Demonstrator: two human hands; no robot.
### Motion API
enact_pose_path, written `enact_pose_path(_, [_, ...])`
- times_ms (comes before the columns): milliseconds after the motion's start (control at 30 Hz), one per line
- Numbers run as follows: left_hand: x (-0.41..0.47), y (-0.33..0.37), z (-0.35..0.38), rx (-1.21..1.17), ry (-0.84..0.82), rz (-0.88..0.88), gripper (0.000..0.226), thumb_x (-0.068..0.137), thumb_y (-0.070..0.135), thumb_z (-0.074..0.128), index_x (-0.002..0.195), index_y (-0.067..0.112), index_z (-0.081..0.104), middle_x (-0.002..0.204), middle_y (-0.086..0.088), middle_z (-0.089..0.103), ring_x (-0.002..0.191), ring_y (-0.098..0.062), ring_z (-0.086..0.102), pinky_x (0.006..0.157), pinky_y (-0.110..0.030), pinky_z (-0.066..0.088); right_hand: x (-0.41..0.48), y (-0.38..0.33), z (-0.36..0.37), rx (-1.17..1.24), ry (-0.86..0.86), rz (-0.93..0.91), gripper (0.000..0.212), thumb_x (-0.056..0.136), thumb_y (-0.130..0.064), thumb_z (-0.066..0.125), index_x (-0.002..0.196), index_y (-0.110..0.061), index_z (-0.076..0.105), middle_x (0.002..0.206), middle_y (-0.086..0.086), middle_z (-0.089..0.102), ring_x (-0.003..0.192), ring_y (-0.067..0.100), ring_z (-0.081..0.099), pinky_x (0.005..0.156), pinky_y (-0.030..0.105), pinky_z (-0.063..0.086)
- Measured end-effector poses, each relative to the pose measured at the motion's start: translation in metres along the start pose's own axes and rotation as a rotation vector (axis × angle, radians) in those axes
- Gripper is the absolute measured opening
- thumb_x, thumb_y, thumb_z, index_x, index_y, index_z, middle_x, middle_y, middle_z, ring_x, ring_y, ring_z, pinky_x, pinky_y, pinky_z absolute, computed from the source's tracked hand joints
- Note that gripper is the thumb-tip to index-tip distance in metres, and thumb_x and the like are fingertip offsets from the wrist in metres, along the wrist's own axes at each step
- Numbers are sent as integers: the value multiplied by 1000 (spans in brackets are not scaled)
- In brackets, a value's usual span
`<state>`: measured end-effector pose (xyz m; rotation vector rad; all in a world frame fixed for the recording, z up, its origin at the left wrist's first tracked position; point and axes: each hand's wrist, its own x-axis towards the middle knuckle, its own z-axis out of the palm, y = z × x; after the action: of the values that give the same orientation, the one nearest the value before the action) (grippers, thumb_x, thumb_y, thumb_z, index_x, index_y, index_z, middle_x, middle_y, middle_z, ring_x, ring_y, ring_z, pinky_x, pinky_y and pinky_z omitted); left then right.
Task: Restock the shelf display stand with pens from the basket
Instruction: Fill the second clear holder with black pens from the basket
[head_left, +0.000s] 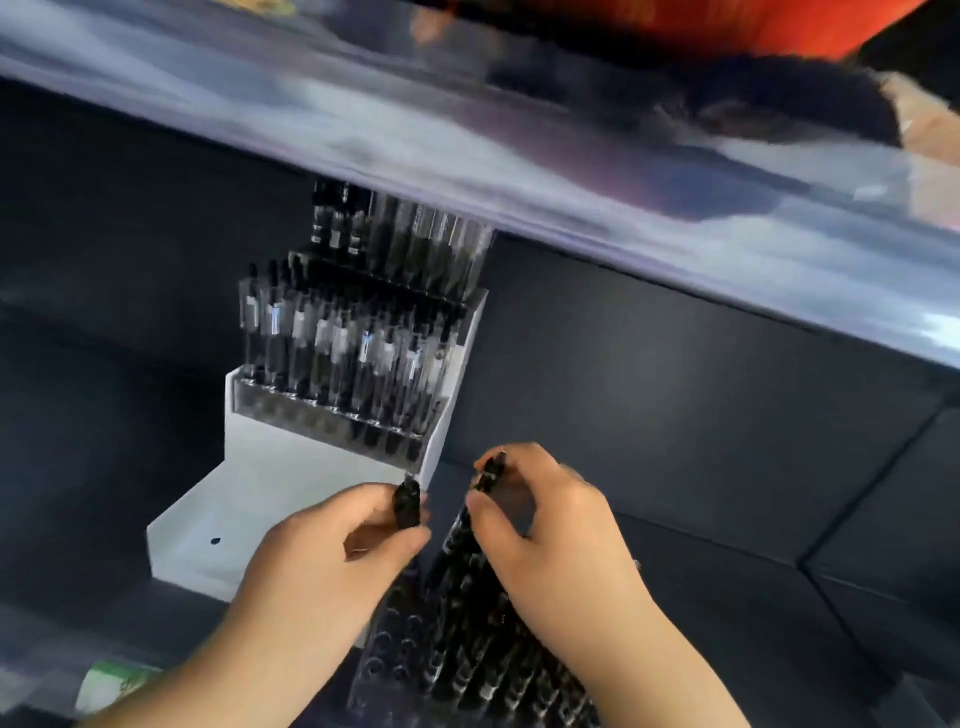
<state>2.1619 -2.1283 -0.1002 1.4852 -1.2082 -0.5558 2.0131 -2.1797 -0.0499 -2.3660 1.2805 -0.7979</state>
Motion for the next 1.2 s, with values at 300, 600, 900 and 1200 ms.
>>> enact_pose_path(300, [2, -11, 9, 41, -14, 25, 19, 81, 25, 69, 87, 43, 68, 83, 39, 63, 84, 21, 55, 62, 8, 34, 13, 10, 11, -25, -18, 75, 29, 86, -25, 59, 114, -32, 55, 90, -14, 64, 97, 13, 58, 93, 36, 45])
enact_pose_path(600, [-4, -13, 14, 101, -84, 39, 17, 80, 26, 67, 92, 37, 72, 83, 23, 71, 80, 10, 62, 73, -4, 46, 19, -1, 18, -72, -12, 125, 30, 82, -18, 57, 110, -29, 59, 90, -11, 67, 93, 18, 62, 92, 39, 46])
enact_pose_path(900, [-4, -20, 11, 186, -58, 88, 14, 91, 28, 53, 93, 32, 66, 80, -1, 70, 78, -19, 62, 67, -25, 44, 20, -7, 21, -94, -20, 106, 25, 83, -20, 55, 107, -25, 61, 84, -8, 66, 84, 20, 62, 90, 42, 46])
enact_pose_path(1200, [-5, -24, 15, 173, -62, 55, 17, 85, 28, 64, 101, 31, 66, 87, 20, 67, 84, 11, 59, 72, 1, 41, 18, -7, 21, -112, -20, 101, 19, 84, -21, 56, 102, -24, 60, 78, -10, 64, 83, 20, 62, 89, 42, 47])
